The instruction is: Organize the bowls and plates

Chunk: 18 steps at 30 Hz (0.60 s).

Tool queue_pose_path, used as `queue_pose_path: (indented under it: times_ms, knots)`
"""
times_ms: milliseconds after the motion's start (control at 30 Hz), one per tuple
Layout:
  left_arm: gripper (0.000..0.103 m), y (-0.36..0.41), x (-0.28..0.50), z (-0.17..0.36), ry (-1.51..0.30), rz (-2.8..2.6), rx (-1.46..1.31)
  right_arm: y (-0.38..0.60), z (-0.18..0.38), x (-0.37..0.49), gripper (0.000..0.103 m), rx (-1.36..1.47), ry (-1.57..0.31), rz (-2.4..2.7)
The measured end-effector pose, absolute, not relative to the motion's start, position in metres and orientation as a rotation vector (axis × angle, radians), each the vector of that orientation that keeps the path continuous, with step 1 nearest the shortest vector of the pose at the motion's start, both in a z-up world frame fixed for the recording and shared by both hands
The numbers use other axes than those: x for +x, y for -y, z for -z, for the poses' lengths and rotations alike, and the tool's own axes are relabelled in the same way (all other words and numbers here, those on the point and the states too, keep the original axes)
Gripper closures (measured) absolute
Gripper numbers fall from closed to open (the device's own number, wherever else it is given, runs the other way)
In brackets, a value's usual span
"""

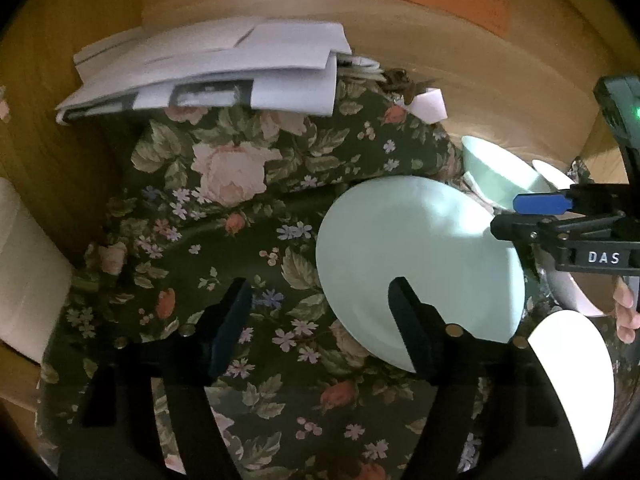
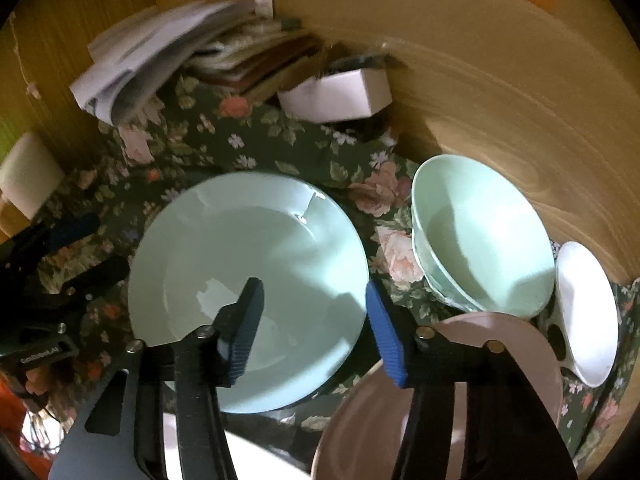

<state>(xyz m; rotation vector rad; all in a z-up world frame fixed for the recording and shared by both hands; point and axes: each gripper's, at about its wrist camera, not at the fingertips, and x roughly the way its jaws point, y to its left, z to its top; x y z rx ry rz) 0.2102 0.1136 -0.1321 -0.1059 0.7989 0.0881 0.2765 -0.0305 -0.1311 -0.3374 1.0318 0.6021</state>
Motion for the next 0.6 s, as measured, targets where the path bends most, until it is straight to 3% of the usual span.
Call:
queue_pose_path:
  times_ms: [133, 400, 600]
  knots:
    - [0.040, -0.115, 0.212, 0.137, -0.809, -0.072, -0.120, 0.028, 0.138, 0.283, 0.065, -0.350, -1.073, -0.598]
    - [0.054, -0.114, 0.215, 0.141, -0.819, -0.045, -0.129, 0.016, 0.146, 0.293, 0.066, -0.396, -1.105, -0.578]
    - [0.058, -0.116, 0.219, 0.147, -0.842, -0.033, -0.149, 0.009, 0.151, 0.303, 0.067, -0.404, -1.118, -0.569]
